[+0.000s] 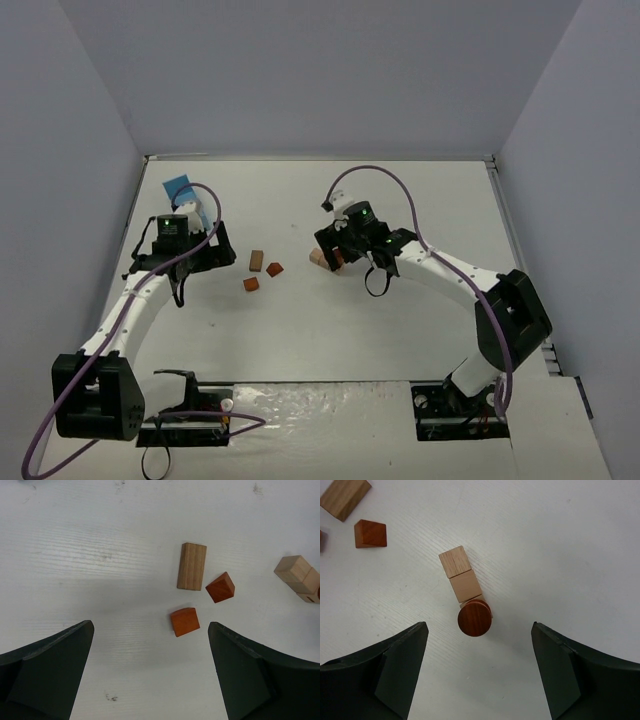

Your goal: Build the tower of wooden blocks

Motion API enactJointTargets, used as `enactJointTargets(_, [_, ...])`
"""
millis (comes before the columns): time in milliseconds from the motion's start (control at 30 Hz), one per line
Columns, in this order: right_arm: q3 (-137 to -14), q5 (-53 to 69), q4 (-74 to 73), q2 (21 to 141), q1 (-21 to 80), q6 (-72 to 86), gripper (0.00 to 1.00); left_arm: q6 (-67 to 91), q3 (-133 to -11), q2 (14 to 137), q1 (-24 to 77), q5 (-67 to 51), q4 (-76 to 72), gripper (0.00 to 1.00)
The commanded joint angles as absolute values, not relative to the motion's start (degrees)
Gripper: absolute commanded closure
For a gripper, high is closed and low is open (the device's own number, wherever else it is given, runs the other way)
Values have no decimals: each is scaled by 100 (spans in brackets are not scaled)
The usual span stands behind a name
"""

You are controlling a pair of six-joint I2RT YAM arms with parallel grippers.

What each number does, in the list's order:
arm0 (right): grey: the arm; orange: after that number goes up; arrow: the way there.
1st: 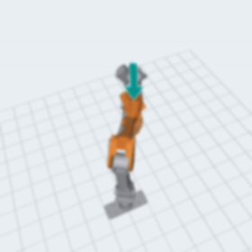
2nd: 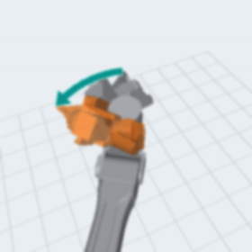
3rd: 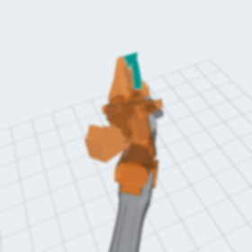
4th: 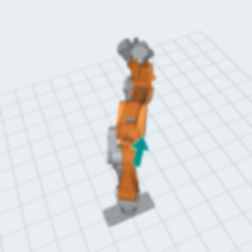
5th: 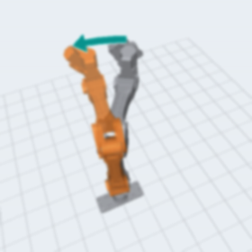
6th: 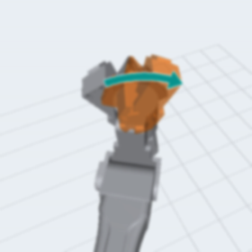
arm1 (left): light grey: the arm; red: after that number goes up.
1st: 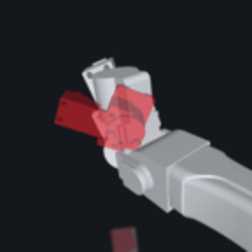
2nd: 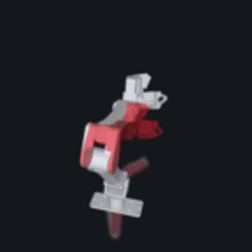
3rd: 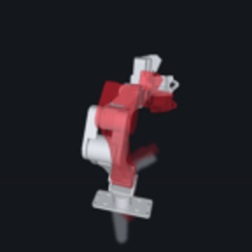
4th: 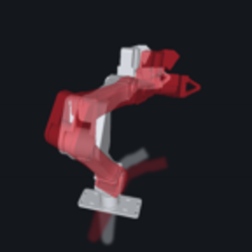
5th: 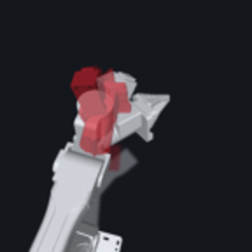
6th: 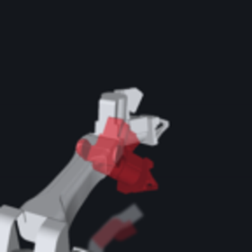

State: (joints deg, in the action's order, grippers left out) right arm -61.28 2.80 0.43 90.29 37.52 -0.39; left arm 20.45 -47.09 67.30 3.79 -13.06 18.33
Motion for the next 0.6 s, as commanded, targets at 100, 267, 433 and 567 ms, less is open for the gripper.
enactJointTargets(100, [-6433,130,-27,7612,3249,138,11,2413,-5112,6744,1303,-579,2191,3])
enactJointTargets(267, [-6097,220,-300,6903,2718,228,9,2944,-5323,7068,1631,-13,2499,7])
enactJointTargets(433, [-5689,126,-462,6322,2576,235,8,3141,-5790,7670,2035,503,2766,10])
enactJointTargets(567, [-5483,71,-562,6019,2558,294,8,3166,-6355,8187,2148,755,3046,12])
